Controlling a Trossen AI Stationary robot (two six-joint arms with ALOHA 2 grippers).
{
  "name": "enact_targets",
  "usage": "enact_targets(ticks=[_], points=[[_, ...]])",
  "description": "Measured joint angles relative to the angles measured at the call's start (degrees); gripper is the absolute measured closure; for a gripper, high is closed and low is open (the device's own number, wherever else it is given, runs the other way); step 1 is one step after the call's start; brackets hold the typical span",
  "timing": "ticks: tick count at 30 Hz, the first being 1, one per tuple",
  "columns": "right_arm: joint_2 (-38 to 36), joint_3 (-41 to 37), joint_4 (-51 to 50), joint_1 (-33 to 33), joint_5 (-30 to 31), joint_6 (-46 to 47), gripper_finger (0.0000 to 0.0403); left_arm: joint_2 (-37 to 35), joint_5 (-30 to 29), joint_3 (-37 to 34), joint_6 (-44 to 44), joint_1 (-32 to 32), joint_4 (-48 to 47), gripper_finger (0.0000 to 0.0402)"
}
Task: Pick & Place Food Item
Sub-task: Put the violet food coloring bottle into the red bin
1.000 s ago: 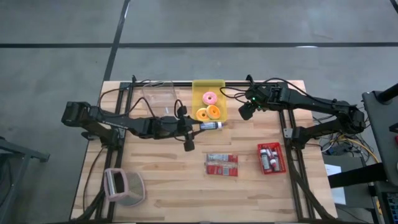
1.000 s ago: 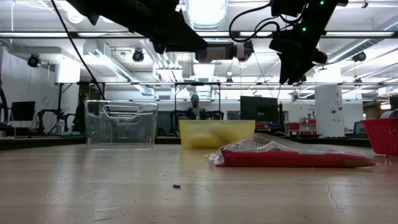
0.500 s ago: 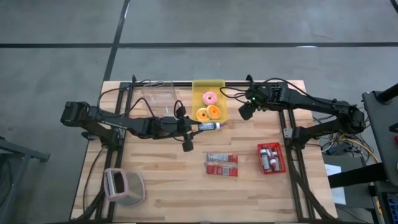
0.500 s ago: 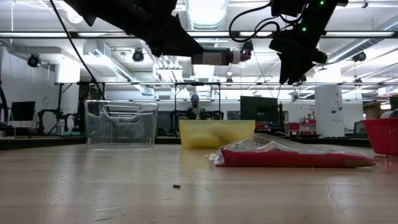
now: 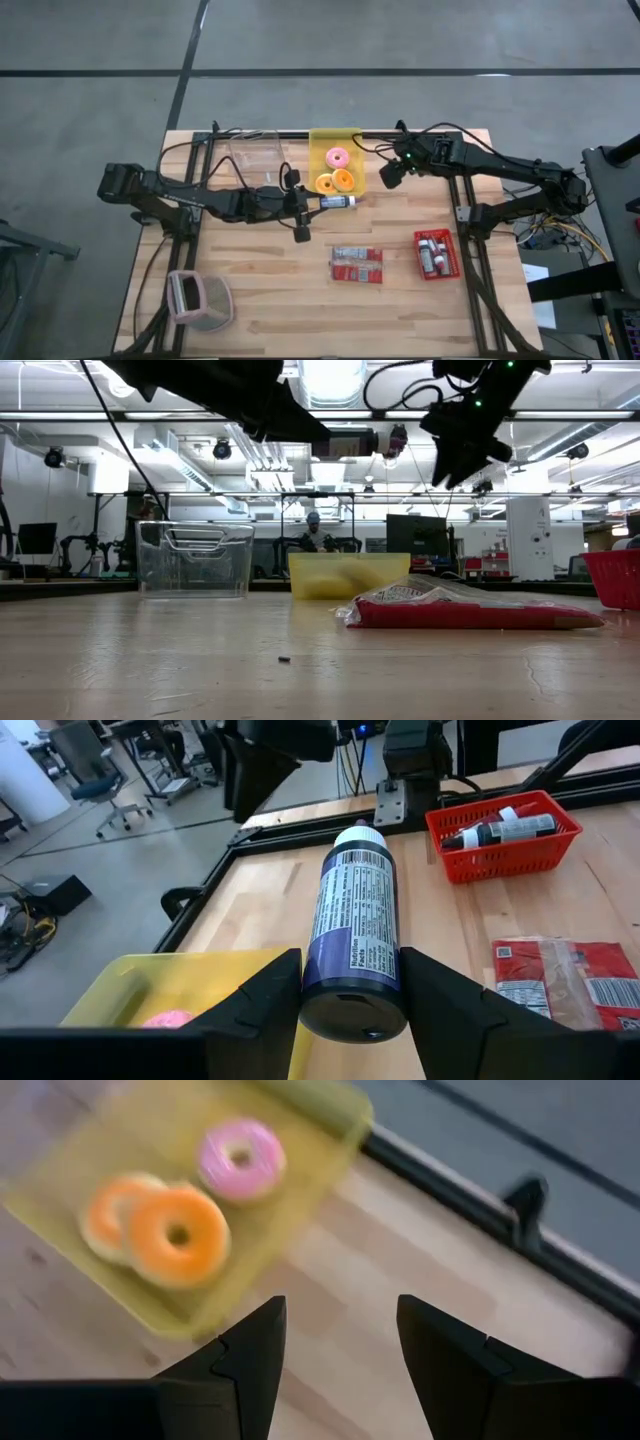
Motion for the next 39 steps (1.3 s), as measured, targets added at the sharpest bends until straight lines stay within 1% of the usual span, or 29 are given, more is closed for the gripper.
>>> enact_targets(ticks=[5,10,12,14,19,23,25,27,30,32,34,39], points=[[0.0,-1.03,10.85,0.0,0.02,-0.65,0.0213,0.02,-0.02,0.0,0.0,0.05,0.07,0.0241],[-0.02,-1.25,19.66,0.0,0.04,-7.4,0.0213,0.02,-0.01,0.0,0.0,0.06,0.01,0.0241],[-0.02,-1.13,21.61,0.0,0.04,-10.46,0.0213,0.02,-0.01,0.0,0.0,0.09,0.01,0.0241],[-0.02,-1.12,23.04,0.0,0.02,-11.6,0.0213,0.02,0.0,0.0,0.0,0.09,-0.02,0.0241],[-0.02,-1.12,23.98,0.0,0.04,-11.66,0.0213,0.02,0.0,0.0,0.67,0.09,-0.02,0.0241],[-0.02,-1.08,25.87,0.0,-0.27,-9.88,0.0213,0.04,0.0,0.0,0.67,0.09,-0.02,0.0241],[-0.02,-1.08,25.9,0.19,-2.44,-11.97,0.0213,0.04,0.0,0.0,0.66,0.09,-0.02,0.0241],[0.0,-1.08,25.96,0.62,-6.79,-15.83,0.0213,0.04,0.0,0.0,0.67,0.09,-0.02,0.0241],[-0.02,-1.08,26.43,2.06,-16.81,-22.2,0.0213,0.04,0.0,0.0,0.67,0.09,-0.03,0.0241],[-0.04,-1.08,26.46,3.07,-22.25,-24.89,0.0213,0.04,0.0,0.0,0.68,0.09,-0.04,0.0241],[-0.05,-1.08,26.44,4.18,-25.05,-26.05,0.0213,0.04,0.01,0.0,0.99,0.09,-0.04,0.0241],[-0.07,-1.08,26.35,7.8,-27.66,-26.78,0.0213,0.04,0.06,0.0,1.53,0.09,-0.04,0.0241]])
